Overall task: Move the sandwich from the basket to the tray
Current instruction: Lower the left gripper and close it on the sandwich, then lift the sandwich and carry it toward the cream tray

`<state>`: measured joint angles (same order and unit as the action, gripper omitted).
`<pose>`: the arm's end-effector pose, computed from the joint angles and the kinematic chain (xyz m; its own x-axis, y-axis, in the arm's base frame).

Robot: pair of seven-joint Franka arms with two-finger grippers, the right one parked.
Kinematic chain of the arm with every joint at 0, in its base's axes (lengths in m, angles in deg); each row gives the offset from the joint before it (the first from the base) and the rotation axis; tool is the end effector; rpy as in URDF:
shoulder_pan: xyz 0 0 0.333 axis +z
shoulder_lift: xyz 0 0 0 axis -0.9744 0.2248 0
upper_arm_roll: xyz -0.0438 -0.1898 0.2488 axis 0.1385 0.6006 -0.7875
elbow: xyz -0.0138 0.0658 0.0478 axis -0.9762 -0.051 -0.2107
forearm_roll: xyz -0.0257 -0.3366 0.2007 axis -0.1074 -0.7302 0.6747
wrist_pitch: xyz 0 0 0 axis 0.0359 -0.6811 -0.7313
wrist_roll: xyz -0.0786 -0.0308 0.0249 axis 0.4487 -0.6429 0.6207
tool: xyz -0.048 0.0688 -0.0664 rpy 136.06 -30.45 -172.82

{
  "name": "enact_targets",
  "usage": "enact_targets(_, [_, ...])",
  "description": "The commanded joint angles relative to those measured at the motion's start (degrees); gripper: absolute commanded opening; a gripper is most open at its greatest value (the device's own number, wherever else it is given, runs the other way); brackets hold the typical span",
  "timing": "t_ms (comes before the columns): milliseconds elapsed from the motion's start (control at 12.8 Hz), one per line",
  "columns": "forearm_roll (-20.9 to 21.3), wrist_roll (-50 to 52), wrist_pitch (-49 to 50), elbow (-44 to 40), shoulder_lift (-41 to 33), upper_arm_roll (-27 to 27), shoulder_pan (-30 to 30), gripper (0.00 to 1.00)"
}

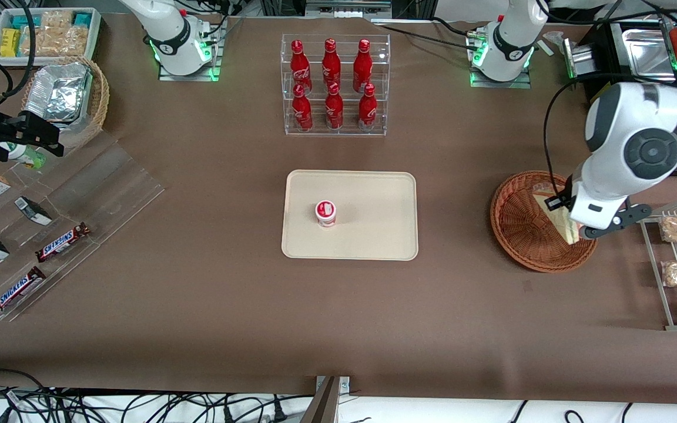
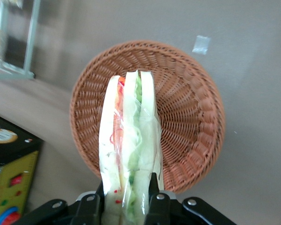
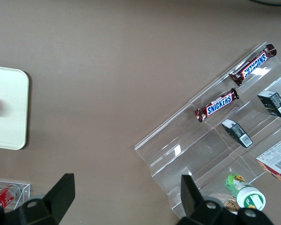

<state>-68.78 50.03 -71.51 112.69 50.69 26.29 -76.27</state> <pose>0.5979 -0.0372 0.4140 0.9265 0.3682 -0.0779 0.3402 -0.9079 -0.2450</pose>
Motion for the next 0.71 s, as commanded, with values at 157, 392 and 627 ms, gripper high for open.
enact_targets(157, [-2.6, -12.84, 10.74, -9.67, 0.54, 3.01, 0.14, 0.34])
enact_targets(392, [-4.2, -17.78, 14.88, -13.29, 0.54, 6.96, 0.14, 0.34])
enact_targets(627, [-5.96, -16.48, 14.27, -13.29, 1.15, 11.96, -0.04, 0.37])
